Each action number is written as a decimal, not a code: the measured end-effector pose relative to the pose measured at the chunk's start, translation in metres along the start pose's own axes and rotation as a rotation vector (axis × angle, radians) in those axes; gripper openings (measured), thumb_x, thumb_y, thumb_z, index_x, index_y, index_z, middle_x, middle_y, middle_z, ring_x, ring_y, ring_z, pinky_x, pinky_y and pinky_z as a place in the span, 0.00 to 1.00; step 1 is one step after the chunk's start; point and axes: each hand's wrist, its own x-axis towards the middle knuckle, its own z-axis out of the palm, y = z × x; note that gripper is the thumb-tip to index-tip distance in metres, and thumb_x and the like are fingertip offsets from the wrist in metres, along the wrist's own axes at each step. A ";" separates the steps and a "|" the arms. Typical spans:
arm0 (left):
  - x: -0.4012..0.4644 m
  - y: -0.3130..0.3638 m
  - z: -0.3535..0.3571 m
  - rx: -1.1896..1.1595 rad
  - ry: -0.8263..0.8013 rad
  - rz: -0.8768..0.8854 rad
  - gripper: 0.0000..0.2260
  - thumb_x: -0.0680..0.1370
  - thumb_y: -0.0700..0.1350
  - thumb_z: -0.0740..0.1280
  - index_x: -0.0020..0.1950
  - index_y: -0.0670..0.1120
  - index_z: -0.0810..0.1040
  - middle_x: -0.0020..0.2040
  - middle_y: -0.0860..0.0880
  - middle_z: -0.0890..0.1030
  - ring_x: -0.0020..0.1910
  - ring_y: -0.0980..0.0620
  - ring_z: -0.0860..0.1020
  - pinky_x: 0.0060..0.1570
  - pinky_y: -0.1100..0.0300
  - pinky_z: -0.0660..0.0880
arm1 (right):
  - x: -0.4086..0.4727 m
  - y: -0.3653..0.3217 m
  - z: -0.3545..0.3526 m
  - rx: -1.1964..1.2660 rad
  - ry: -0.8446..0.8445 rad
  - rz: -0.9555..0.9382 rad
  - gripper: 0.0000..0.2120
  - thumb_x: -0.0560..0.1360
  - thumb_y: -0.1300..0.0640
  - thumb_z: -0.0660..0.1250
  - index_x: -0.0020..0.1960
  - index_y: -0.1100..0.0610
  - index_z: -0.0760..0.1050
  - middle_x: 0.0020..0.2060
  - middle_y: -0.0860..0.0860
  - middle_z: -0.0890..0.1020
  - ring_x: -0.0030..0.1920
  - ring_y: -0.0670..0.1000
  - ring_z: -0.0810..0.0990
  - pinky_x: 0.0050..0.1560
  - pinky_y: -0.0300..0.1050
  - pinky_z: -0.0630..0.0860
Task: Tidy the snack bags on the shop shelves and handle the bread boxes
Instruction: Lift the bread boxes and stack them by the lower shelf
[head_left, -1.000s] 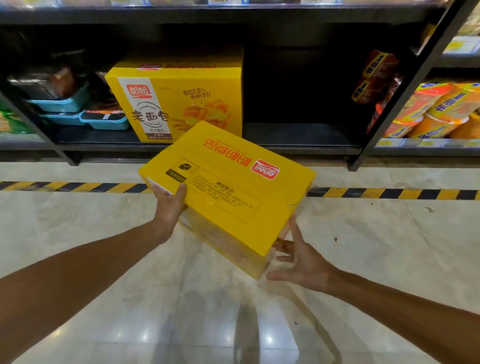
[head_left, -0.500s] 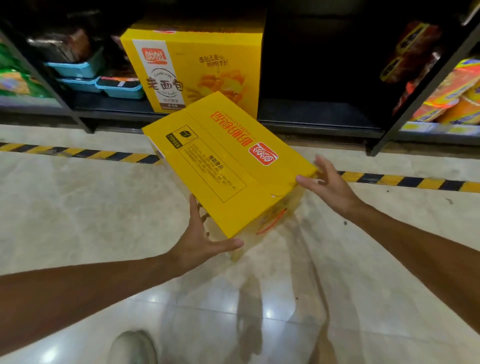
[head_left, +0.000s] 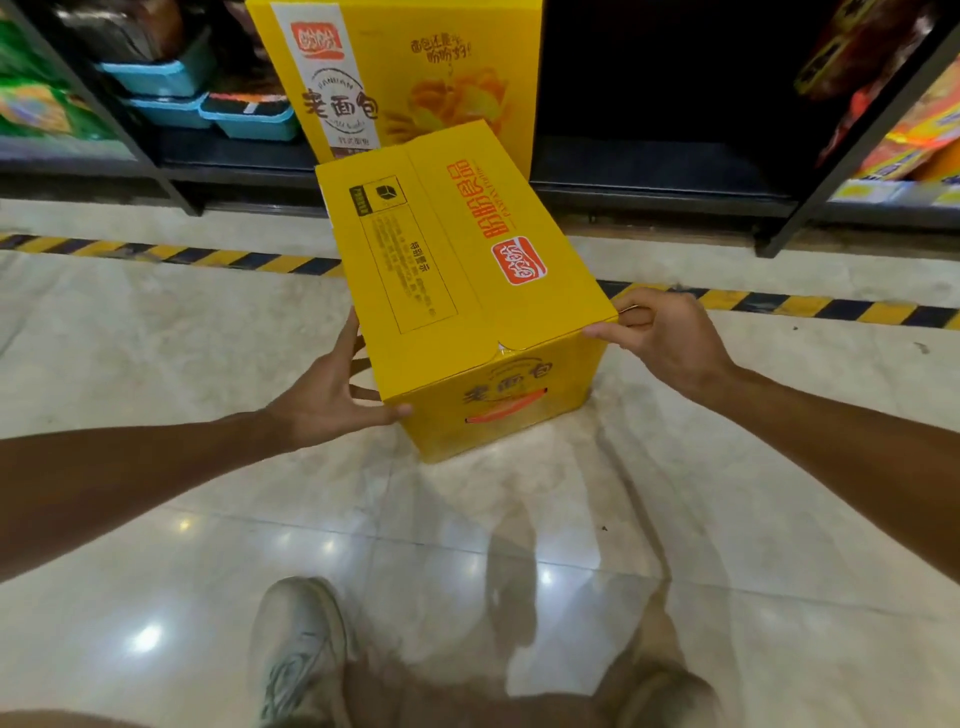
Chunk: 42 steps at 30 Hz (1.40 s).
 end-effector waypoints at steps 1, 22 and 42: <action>0.000 0.001 -0.002 0.004 0.031 0.003 0.55 0.70 0.50 0.77 0.83 0.59 0.40 0.79 0.54 0.65 0.70 0.56 0.73 0.49 0.68 0.80 | 0.002 -0.004 0.000 0.024 0.033 0.005 0.24 0.66 0.37 0.75 0.51 0.55 0.84 0.44 0.49 0.89 0.43 0.42 0.87 0.49 0.51 0.84; 0.001 0.002 -0.011 0.018 0.097 0.017 0.53 0.70 0.52 0.77 0.84 0.58 0.44 0.73 0.57 0.68 0.62 0.66 0.75 0.48 0.72 0.78 | 0.012 -0.013 0.001 0.054 0.103 -0.016 0.16 0.70 0.47 0.78 0.52 0.55 0.82 0.43 0.47 0.87 0.42 0.38 0.86 0.43 0.34 0.82; 0.003 0.030 0.097 -0.229 -0.083 0.091 0.51 0.76 0.48 0.75 0.82 0.60 0.37 0.77 0.72 0.55 0.74 0.68 0.65 0.63 0.67 0.75 | -0.001 0.044 -0.039 0.179 0.156 0.207 0.21 0.81 0.58 0.69 0.72 0.61 0.73 0.62 0.51 0.82 0.60 0.38 0.80 0.69 0.49 0.76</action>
